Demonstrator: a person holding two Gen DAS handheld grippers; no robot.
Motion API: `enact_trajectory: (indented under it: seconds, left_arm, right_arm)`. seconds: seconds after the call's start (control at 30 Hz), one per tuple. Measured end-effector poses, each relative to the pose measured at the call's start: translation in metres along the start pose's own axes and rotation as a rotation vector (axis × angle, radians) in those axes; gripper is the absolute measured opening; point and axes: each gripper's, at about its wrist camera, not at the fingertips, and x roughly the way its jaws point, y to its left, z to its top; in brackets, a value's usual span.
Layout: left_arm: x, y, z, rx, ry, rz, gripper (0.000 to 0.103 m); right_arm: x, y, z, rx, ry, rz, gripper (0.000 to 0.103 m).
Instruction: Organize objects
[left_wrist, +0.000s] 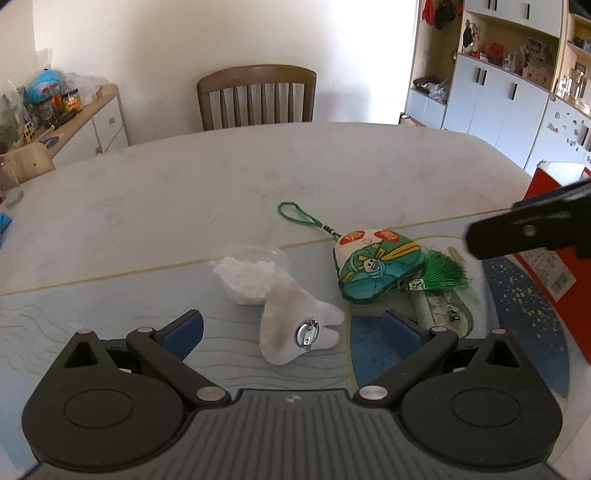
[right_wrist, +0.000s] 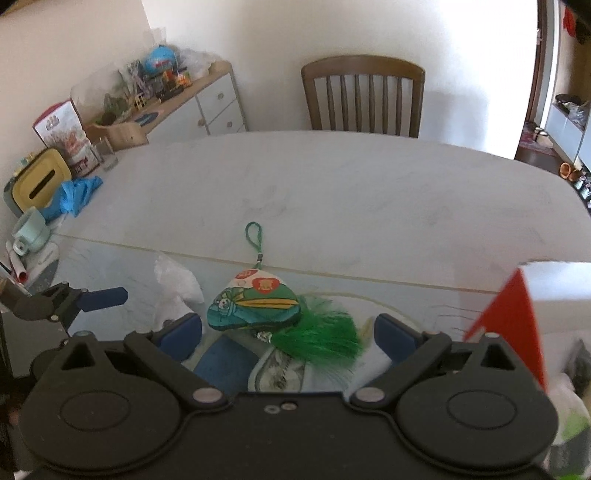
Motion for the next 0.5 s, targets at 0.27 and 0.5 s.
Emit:
enact_trajectory:
  seconds: [0.27,0.5]
  left_arm:
    - [0.017,-0.01,-0.007,0.012,-0.007,0.033,0.103]
    - [0.021,-0.015,-0.012,-0.001,-0.01,0.073,0.102]
  right_arm:
    - [0.042,0.011,0.01,-0.037,0.062,0.005,0.099]
    - [0.065,0.024,0.016,-0.073,0.086,0.014,0.099]
